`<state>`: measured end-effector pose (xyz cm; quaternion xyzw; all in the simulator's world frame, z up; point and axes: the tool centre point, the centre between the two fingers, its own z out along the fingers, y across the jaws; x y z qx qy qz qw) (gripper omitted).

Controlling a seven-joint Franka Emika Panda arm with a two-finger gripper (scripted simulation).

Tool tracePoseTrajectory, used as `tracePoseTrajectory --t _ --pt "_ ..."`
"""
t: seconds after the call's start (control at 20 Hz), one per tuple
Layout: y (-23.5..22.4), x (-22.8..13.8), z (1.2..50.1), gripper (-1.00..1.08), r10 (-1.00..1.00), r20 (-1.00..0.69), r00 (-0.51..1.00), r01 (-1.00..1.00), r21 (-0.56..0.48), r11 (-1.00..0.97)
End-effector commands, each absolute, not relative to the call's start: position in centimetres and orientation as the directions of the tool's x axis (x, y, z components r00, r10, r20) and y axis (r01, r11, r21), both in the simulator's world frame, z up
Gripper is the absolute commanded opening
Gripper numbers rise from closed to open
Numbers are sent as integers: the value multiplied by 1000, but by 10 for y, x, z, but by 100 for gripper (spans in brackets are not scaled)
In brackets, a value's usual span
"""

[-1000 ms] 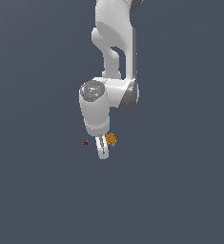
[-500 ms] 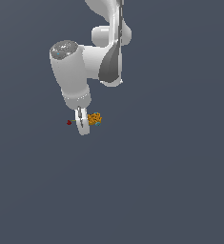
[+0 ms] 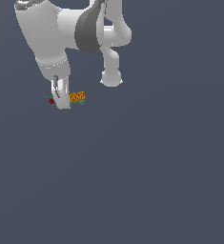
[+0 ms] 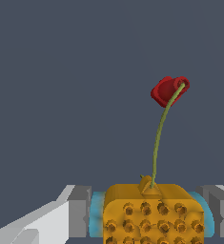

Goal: Pick up the object and move it to a goal position.

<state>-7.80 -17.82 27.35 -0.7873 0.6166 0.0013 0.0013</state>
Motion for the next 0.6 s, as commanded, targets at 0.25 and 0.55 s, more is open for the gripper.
tracePoseTrajectory --t 0.25,0.55 --pt "-206 -99 310 -100 -971 -1 241 -971 0 -241" --pt "-211 -100 316 -100 -970 0 242 -970 0 -242"
